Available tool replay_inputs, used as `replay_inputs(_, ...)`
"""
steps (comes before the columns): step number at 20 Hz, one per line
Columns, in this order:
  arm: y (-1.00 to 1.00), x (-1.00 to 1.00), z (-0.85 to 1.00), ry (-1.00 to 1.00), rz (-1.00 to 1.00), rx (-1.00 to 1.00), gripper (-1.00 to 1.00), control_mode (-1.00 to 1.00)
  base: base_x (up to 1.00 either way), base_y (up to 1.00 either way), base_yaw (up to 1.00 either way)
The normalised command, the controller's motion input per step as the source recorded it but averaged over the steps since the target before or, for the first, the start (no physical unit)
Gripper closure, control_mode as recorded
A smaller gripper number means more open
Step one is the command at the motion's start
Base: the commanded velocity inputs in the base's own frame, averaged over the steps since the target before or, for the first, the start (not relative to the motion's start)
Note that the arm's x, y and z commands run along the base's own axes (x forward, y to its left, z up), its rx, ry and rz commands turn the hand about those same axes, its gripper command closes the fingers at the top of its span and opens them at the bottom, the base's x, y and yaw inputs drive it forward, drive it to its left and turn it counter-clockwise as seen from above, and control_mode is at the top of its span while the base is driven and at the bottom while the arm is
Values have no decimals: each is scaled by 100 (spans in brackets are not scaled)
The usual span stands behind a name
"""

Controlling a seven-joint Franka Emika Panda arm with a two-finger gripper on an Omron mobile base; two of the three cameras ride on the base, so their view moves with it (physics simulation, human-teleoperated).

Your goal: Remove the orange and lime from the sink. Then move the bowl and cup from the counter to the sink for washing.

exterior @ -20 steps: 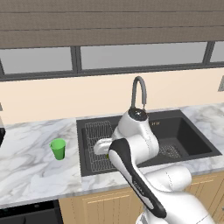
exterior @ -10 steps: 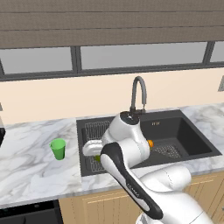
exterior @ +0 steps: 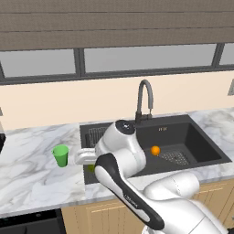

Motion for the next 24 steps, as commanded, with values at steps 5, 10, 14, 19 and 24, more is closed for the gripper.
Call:
replay_inputs(5, 37, 0, -4, 0, 0, 1, 100, -100, 0, 0, 0)
replay_inputs(10, 34, 0, -9, 1, -2, 0, 100, -100, 0, 0, 0)
replay_inputs(14, 30, 0, -15, 0, -1, 0, 100, -100, 0, 0, 0)
replay_inputs(19, 27, 5, -16, 0, -4, 0, 100, -100, 0, 0, 0)
replay_inputs(24, 24, 8, -17, -2, -7, 0, 100, -100, 0, 0, 0)
